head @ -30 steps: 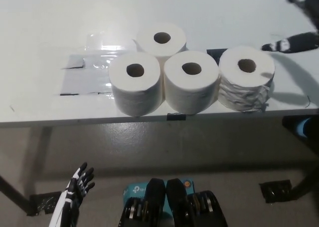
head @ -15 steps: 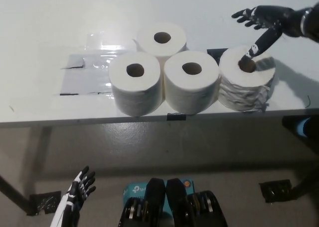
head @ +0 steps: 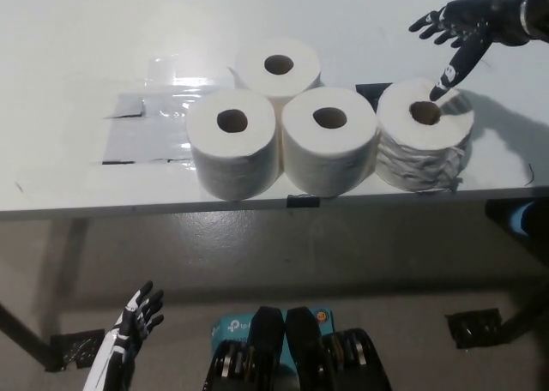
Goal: A few rolls of toilet paper are kept infront of the robot and the robot uses its right hand to lift one of the rolls and and places it on top of the other rolls to stack it.
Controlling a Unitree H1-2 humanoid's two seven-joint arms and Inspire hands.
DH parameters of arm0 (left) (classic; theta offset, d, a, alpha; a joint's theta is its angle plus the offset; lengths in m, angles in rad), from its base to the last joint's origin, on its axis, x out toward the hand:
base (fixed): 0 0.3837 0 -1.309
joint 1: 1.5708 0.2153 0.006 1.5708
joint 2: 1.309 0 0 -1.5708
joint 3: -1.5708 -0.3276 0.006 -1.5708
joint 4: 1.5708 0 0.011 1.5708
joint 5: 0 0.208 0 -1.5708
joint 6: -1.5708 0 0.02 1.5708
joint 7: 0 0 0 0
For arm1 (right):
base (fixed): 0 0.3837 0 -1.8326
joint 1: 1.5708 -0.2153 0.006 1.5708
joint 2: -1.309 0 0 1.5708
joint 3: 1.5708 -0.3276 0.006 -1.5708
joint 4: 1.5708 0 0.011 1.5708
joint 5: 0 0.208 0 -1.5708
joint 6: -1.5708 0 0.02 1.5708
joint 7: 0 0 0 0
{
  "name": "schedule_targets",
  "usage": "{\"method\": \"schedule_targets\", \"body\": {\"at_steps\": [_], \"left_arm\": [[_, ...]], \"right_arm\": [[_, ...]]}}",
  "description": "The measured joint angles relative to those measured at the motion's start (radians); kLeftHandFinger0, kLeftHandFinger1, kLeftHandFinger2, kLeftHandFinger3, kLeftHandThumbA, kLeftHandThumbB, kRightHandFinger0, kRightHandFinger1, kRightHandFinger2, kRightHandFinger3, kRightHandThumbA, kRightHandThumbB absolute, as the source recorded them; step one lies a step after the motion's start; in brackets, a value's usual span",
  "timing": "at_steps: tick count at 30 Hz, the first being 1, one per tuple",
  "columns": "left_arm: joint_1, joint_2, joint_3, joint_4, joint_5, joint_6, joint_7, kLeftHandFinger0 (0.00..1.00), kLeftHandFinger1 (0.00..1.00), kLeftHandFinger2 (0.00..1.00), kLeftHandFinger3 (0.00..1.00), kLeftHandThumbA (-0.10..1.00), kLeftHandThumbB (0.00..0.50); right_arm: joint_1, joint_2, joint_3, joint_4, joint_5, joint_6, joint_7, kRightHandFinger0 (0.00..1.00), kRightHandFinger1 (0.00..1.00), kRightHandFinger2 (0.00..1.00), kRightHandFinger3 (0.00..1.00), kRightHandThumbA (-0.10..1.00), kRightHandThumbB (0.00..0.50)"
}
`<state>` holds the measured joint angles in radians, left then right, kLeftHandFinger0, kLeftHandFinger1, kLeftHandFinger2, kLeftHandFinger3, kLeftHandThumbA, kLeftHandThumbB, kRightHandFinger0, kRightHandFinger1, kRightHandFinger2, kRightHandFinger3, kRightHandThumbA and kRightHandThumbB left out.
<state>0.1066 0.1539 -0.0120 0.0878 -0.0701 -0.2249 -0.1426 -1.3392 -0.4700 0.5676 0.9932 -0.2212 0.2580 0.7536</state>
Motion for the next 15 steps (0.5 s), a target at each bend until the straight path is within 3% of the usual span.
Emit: {"method": "schedule_targets", "body": {"at_steps": [2, 11, 15], "left_arm": [[0.000, 0.000, 0.001, 0.000, 0.002, -0.001, 0.000, 1.00, 1.00, 1.00, 1.00, 1.00, 0.366], [0.000, 0.000, 0.004, 0.000, 0.004, -0.005, 0.000, 1.00, 1.00, 1.00, 1.00, 1.00, 0.358], [0.000, -0.001, 0.007, 0.000, 0.004, -0.010, 0.000, 1.00, 1.00, 1.00, 1.00, 1.00, 0.342]], "right_arm": [[0.000, 0.000, -0.006, 0.000, -0.003, -0.006, 0.005, 1.00, 1.00, 1.00, 1.00, 1.00, 0.404], [0.000, 0.021, -0.009, 0.042, -0.028, -0.028, 0.019, 1.00, 1.00, 1.00, 1.00, 1.00, 0.305], [-0.001, 0.033, -0.010, 0.078, -0.044, -0.052, 0.018, 1.00, 1.00, 1.00, 1.00, 1.00, 0.309]]}}
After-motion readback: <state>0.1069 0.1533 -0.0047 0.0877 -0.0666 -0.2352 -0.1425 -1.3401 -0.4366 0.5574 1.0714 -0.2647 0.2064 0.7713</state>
